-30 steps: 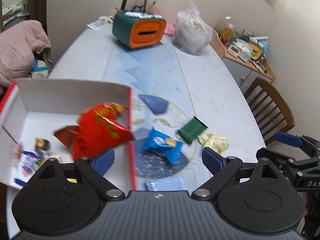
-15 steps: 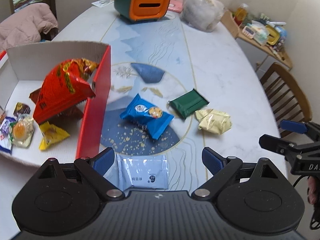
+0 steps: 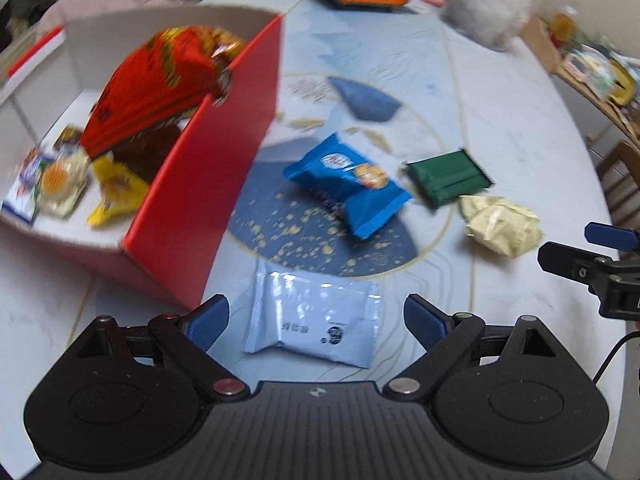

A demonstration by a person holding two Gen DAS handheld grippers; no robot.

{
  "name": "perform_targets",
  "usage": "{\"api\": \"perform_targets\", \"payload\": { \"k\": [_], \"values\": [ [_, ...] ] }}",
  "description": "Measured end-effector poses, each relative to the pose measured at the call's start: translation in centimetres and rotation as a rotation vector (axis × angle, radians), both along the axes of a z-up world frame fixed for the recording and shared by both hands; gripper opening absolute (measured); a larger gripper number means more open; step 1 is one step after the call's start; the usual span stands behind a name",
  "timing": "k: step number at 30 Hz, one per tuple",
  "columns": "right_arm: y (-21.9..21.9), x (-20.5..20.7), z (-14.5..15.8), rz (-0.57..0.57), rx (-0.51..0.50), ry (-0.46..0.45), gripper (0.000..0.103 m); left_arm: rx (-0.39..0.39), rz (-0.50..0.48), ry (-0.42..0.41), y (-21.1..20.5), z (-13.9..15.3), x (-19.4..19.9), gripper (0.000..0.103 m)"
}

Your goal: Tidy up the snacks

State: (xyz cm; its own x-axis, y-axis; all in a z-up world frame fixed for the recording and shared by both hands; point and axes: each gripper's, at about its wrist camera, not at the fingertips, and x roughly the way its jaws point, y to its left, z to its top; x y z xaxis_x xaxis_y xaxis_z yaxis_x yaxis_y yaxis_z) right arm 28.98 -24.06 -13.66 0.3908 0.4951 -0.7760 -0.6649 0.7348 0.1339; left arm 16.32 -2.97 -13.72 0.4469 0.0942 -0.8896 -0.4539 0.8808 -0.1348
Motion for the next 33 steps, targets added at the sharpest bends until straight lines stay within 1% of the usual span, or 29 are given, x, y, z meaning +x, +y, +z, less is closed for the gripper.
{"api": "perform_targets", "payload": {
  "k": [4, 6, 8, 9, 11, 14, 18, 19, 20, 21, 22, 24, 26, 29, 32, 33],
  "values": [
    [1.3, 1.4, -1.3, 0.065, -0.032, -0.002, 0.101, -0.026, 0.060, 0.034, 0.7, -1.3, 0.4, 0.095],
    [2.1, 2.2, -2.2, 0.083, -0.051, -0.002, 0.100, -0.035, 0.066, 0.049, 0.9, -1.8, 0.6, 0.095],
    [2.8, 2.9, -3.0, 0.100, -0.070, -0.005, 0.100, -0.069, 0.054, 0.072, 1.1, -2.6, 0.9, 0.095],
    [3.2, 3.0, -3.3, 0.111, -0.078, -0.009, 0.100, -0.072, 0.050, 0.080, 1.1, -2.9, 0.9, 0.095],
    [3.9, 3.2, -3.8, 0.136, -0.091, -0.015, 0.100, -0.039, 0.032, 0.074, 0.7, -2.9, 0.9, 0.095],
    [4.8, 3.3, -4.5, 0.167, -0.110, -0.019, 0.100, -0.010, 0.010, 0.078, 0.3, -3.0, 1.1, 0.095],
    [5.7, 3.3, -5.3, 0.181, -0.128, -0.021, 0.098, 0.031, -0.076, 0.093, -1.1, -3.3, 1.6, 0.095],
    [5.9, 3.2, -5.4, 0.183, -0.131, -0.020, 0.097, 0.060, -0.094, 0.107, -1.6, -3.4, 1.6, 0.095],
    [6.0, 3.1, -5.6, 0.185, -0.134, -0.020, 0.096, 0.093, -0.107, 0.121, -2.1, -3.6, 1.7, 0.095],
    [6.2, 3.0, -5.7, 0.188, -0.136, -0.022, 0.095, 0.099, -0.111, 0.115, -2.2, -3.7, 1.7, 0.096],
    [6.3, 2.9, -5.8, 0.190, -0.142, -0.029, 0.094, 0.099, -0.106, 0.114, -2.2, -3.7, 1.7, 0.096],
    [6.5, 2.8, -5.8, 0.196, -0.150, -0.044, 0.089, 0.101, -0.099, 0.113, -2.1, -3.7, 1.8, 0.096],
    [6.4, 2.8, -5.7, 0.195, -0.141, -0.042, 0.087, 0.105, -0.088, 0.109, -2.1, -3.7, 1.8, 0.096],
    [6.2, 2.8, -5.6, 0.189, -0.135, -0.049, 0.079, 0.103, -0.073, 0.104, -2.1, -3.7, 1.7, 0.095],
    [5.9, 2.6, -5.4, 0.186, -0.135, -0.054, 0.072, 0.106, -0.062, 0.097, -2.1, -3.5, 1.6, 0.089],
    [5.8, 2.4, -5.4, 0.186, -0.136, -0.056, 0.070, 0.110, -0.067, 0.092, -2.1, -3.3, 1.5, 0.082]
  ]
}}
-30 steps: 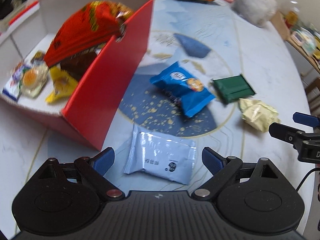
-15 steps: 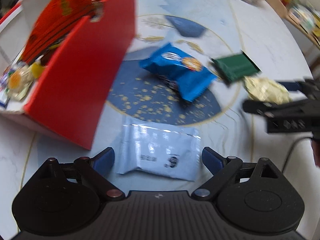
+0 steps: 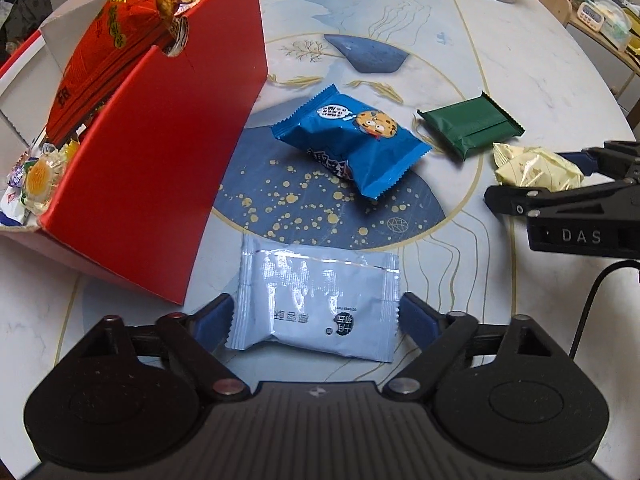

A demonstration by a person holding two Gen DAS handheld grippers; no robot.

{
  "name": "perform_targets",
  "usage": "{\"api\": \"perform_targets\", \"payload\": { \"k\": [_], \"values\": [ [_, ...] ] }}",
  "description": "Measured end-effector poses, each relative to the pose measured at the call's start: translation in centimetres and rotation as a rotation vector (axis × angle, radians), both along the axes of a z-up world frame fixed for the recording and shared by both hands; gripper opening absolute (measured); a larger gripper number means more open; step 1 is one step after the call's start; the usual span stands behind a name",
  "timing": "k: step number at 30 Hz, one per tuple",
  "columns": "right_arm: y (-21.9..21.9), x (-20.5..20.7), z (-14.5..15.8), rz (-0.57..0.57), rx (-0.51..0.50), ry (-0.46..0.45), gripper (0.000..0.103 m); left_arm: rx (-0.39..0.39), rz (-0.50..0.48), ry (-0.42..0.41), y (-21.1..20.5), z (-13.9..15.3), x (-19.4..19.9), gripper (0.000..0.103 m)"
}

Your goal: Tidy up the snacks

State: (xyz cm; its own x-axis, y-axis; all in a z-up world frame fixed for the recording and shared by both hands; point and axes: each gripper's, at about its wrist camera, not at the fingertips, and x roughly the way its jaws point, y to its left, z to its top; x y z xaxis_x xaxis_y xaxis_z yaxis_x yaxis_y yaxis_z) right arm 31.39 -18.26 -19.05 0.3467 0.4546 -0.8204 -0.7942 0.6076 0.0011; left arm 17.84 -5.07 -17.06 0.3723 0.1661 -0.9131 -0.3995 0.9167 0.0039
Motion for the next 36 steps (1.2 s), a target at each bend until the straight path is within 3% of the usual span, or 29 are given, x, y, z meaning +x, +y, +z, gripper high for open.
{"api": "perform_targets", "payload": {
  "k": [11, 13, 24, 36],
  "values": [
    [-1.3, -1.9, 0.7, -0.038, 0.001, -0.003, 0.045, -0.009, -0.030, -0.011, -0.2, 0.7, -0.1, 0.053],
    [-1.7, -2.2, 1.0, -0.058, 0.009, 0.005, 0.044, -0.012, -0.032, -0.013, -0.2, 0.8, -0.2, 0.049],
    [-4.8, -5.5, 3.3, -0.107, 0.077, 0.037, 0.043, -0.083, 0.000, -0.015, 0.5, 1.6, -2.1, 0.048],
    [-5.2, -9.8, 7.6, -0.101, 0.135, 0.017, 0.043, -0.124, -0.019, -0.110, 1.6, 6.0, -4.8, 0.048]
  ]
}}
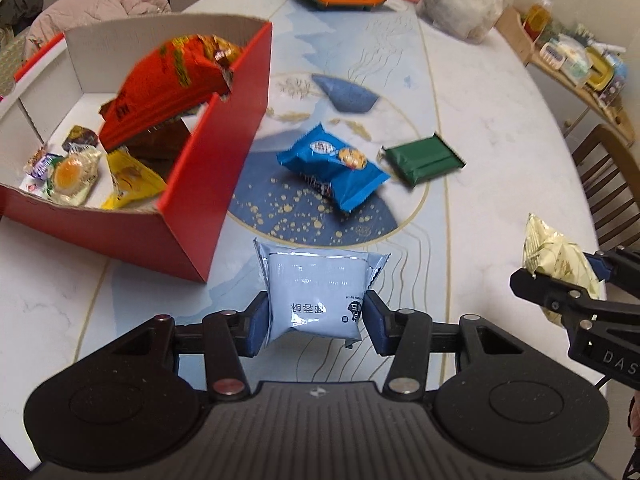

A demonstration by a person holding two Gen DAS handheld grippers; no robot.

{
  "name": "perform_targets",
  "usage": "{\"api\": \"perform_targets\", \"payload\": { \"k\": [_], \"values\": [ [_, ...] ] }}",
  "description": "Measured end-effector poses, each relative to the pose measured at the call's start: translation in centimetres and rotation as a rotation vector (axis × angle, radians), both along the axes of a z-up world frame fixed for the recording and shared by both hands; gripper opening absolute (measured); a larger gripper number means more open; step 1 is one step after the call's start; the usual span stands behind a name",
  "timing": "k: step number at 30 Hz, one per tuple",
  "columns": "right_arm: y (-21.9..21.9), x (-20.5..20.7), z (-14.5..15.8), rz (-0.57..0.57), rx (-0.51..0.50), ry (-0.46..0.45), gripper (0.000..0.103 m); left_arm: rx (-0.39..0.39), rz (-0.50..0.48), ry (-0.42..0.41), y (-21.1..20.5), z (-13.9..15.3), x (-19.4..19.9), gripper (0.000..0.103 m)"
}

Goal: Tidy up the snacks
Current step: 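Grasp the white packet with the left gripper while the right grasps the cream pastry bag, then carry the white packet and cream pastry bag into the red box and release them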

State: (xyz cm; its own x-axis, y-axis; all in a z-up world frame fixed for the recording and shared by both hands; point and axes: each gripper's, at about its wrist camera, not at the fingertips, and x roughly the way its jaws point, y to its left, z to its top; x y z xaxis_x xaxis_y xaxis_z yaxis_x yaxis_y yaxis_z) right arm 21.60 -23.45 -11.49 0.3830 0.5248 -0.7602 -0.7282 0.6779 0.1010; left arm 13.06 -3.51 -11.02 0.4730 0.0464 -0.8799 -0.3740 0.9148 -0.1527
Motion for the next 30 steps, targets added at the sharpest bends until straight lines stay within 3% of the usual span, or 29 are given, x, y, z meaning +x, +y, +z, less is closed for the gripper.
{"api": "perform_targets", "payload": {
  "k": [7, 11, 16, 20, 24, 27, 30],
  "values": [
    [1.3, -1.9, 3.1, 0.006, 0.029, -0.041, 0.043, -0.010, -0.011, -0.036, 1.6, 2.5, -1.0, 0.048],
    [2.6, -2.8, 4.7, 0.009, 0.041, -0.073, 0.043, -0.015, -0.034, -0.073, 2.9, 3.9, -1.5, 0.043],
    [4.4, -3.6, 5.7, -0.014, 0.035, -0.109, 0.043, -0.020, -0.070, -0.051, 4.7, 3.3, -1.6, 0.041],
    [4.9, -4.0, 6.0, -0.056, 0.031, -0.109, 0.043, -0.011, -0.147, -0.037, 4.8, 2.3, -1.9, 0.041],
    [4.4, -4.5, 5.5, -0.094, 0.034, -0.085, 0.043, 0.006, -0.285, -0.022, 3.3, 1.2, -1.7, 0.041],
    [3.4, -4.7, 4.9, -0.121, 0.039, -0.058, 0.043, -0.005, -0.379, -0.030, 2.9, 0.6, -1.1, 0.046],
    [2.4, -4.9, 4.4, -0.136, 0.047, -0.037, 0.043, -0.029, -0.482, -0.043, 3.0, 0.3, -0.4, 0.072]
  ]
}}
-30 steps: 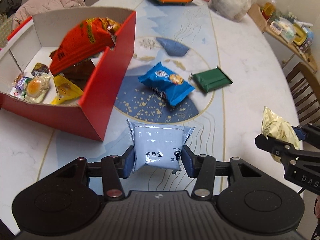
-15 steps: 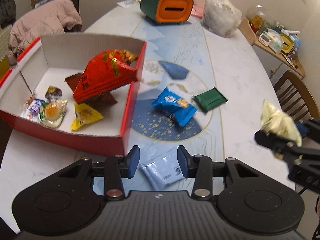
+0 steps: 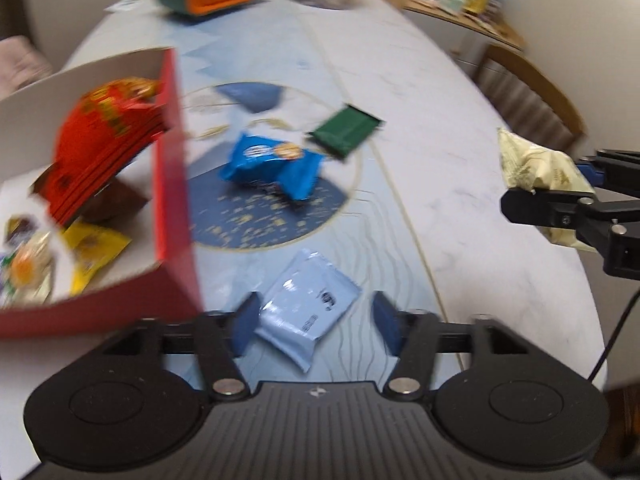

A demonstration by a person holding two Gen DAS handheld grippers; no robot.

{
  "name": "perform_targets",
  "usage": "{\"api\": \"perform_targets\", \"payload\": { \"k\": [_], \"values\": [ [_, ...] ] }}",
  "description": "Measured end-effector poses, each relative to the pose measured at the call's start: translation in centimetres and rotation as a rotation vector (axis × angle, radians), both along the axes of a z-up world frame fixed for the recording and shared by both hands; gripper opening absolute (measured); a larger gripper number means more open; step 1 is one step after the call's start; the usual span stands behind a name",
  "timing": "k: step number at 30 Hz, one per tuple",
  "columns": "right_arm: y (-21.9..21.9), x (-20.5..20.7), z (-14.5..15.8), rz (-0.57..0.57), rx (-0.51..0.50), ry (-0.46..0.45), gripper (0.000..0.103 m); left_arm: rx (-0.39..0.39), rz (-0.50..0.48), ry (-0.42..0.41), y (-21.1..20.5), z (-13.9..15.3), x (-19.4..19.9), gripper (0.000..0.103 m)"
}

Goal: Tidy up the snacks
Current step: 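Carry the white packet and cream pastry bag into the red box and release them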

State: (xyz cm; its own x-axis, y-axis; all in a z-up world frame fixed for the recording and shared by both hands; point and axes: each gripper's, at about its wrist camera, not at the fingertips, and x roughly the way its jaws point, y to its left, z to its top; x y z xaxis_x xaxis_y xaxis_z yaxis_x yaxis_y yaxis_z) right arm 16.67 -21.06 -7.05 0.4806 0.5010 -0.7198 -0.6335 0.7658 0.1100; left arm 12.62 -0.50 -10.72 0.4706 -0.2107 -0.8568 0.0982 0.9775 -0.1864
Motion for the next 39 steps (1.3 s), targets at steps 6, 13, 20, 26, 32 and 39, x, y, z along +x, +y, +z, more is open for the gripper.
{"api": "perform_targets", "payload": {
  "k": [6, 13, 20, 26, 32, 39],
  "values": [
    [-1.3, -0.9, -1.1, -0.058, 0.027, 0.042, 0.043, 0.025, -0.215, 0.090, -0.9, -2.1, 2.3, 0.075],
    [-2.4, -2.9, -3.1, -0.161, 0.034, 0.096, 0.043, 0.219, -0.357, 0.091, -3.8, -4.1, 2.6, 0.075],
    [-2.1, -4.3, -4.3, -0.215, 0.051, 0.126, 0.043, 0.271, -0.424, 0.124, -4.2, -5.5, 3.5, 0.075],
    [-1.6, -4.7, -4.9, -0.238, 0.060, 0.140, 0.043, 0.229, -0.394, 0.118, -3.9, -5.7, 3.8, 0.075],
    [-1.4, -4.7, -4.8, -0.245, 0.059, 0.137, 0.043, 0.213, -0.346, 0.072, -3.8, -5.4, 2.6, 0.051],
    [-0.9, -4.5, -4.6, -0.245, 0.043, 0.135, 0.043, 0.184, -0.212, 0.070, -3.7, -5.1, 1.9, 0.047]
  ]
}}
